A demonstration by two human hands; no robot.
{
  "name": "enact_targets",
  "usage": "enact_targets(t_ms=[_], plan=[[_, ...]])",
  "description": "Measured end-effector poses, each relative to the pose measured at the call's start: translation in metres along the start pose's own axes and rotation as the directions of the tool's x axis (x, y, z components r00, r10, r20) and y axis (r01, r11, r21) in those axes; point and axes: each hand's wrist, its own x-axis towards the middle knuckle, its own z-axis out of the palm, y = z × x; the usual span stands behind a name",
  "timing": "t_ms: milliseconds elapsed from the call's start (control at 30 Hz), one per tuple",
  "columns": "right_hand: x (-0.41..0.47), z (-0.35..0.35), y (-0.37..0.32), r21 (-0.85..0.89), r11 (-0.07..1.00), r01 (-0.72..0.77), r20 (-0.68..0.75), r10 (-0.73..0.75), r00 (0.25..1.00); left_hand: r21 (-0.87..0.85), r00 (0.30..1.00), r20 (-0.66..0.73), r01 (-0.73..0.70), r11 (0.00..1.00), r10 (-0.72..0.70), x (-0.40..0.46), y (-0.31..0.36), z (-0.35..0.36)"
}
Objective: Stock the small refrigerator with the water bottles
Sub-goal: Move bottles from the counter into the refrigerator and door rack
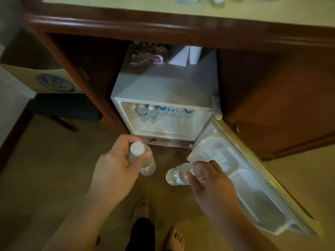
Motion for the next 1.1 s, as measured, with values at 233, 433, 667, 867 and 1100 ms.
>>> enact_targets(t_ms=[233, 433, 667, 867, 1100], plan=[[0.096, 0.09, 0.04, -0.147, 0.986, 0.076, 0.075, -0.065, 0.995, 0.076, 1.0, 0.023, -0.014, 0.997, 0.013, 0.068, -0.093, 0.071], [0.182, 0.148, 0.071, -0.216, 0.969, 0.124, 0.107, -0.103, 0.989, 0.15, 0.993, 0.117, -0.043, 0.988, 0.026, 0.113, -0.151, 0.12], [0.27, 0.22, 0.087, -0.226, 0.966, 0.128, 0.026, -0.126, 0.992, 0.003, 0.996, 0.053, -0.077, 0.997, 0.077, 0.13, -0.196, 0.147], [0.335, 0.274, 0.086, -0.338, 0.94, 0.045, -0.024, -0.057, 0.998, -0.038, 0.972, 0.062, -0.227, 0.973, 0.229, 0.16, -0.225, 0.151], [0.378, 0.318, 0.086, -0.279, 0.956, 0.092, -0.134, -0.134, 0.982, -0.021, 0.93, 0.04, -0.365, 0.931, 0.365, 0.193, -0.258, 0.16]])
